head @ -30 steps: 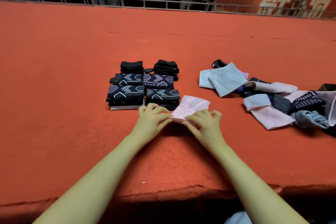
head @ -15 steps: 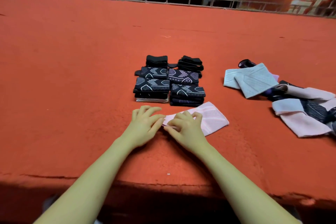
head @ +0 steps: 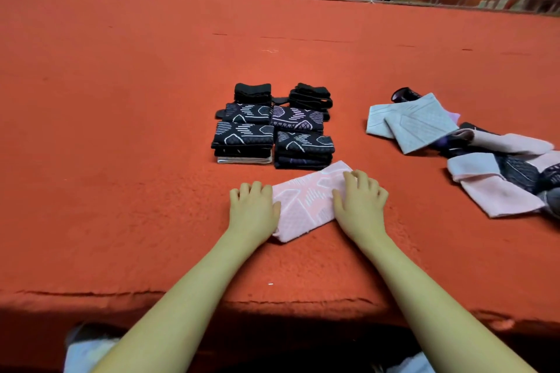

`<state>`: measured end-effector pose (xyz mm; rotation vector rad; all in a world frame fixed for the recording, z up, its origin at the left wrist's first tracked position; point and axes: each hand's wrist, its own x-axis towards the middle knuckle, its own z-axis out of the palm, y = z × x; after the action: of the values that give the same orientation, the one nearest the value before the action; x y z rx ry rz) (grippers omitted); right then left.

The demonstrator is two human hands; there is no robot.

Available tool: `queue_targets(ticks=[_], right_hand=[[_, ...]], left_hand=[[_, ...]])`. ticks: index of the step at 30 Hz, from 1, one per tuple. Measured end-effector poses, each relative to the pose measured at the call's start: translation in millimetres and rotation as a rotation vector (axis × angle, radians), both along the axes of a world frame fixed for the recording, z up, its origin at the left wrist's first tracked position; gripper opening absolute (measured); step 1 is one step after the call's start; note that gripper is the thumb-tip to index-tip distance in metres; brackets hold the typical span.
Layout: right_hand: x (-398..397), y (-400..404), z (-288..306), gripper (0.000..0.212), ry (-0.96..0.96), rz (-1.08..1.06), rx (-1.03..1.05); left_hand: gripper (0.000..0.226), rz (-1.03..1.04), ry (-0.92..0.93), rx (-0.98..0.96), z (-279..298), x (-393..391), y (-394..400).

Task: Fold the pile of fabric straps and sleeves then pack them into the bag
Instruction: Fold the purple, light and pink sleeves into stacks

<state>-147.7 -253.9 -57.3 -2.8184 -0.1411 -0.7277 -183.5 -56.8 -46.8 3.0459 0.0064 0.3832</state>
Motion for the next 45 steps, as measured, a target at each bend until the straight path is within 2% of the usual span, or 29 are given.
queue_targets(ticks=[3,6,11,14,16,19,22,25,28,31,35,41,43,45], right_hand=[[6.6,-16.4,-3.4,0.048,0.085,-0.124,0.024],[7.6,-22.6,-7.9,0.047,0.149,-0.214,0.091],[7.1,-22.2,-9.7,0.036,0.131,-0.216,0.14],[3.7,-26.3,-8.5,0.032,0.111,-0.206,0.185],[-1.4,-27.0,-8.7,0.026,0.036,-0.169,0.172],[-9.4,-25.3,-6.8,0.03,-0.095,-0.129,0.079],[-10.0,-24.3,-7.0,0.038,-0.052,-0.179,0.076],[-7.1,-21.3,-10.6,0.036,0.075,-0.228,0.102],[-4.2,-22.7,-10.4,0.037,0.123,-0.241,0.102],[-0.3,-27.2,-10.7,0.041,0.183,-0.23,0.107],[0.3,-29.2,-12.2,0.026,0.141,-0.143,0.167],[-2.9,-26.1,-11.9,0.014,-0.148,-0.026,0.147],[-4.0,-26.1,-11.9,0.01,-0.189,0.01,0.144],[-4.2,-26.4,-11.7,0.02,-0.205,0.007,0.144]], left_hand=[[0.045,0.064,0.005,0.109,8.9,7.0,-8.2],[0.038,0.088,0.088,0.101,2.4,17.0,-10.4],[0.027,0.089,0.049,0.071,2.9,25.2,-12.8],[0.023,0.037,-0.142,0.062,7.1,30.1,-9.6],[0.029,0.014,-0.27,0.12,8.1,38.4,-4.7],[0.031,0.009,-0.299,0.2,14.2,46.6,0.7],[0.031,-0.026,-0.234,0.181,15.5,49.0,-10.1],[0.026,-0.179,-0.166,0.093,10.8,44.7,-31.9],[0.045,-0.326,0.108,-0.041,6.1,33.8,-59.6],[0.052,-0.327,0.311,-0.064,-0.1,30.7,-74.0],[0.05,-0.341,0.362,-0.036,-4.2,38.9,-77.0],[0.051,-0.363,0.323,-0.001,-2.4,42.0,-77.6],[0.059,-0.359,0.264,-0.017,-5.3,39.6,-76.2],[0.073,-0.358,0.208,-0.029,-8.4,37.2,-75.7]])
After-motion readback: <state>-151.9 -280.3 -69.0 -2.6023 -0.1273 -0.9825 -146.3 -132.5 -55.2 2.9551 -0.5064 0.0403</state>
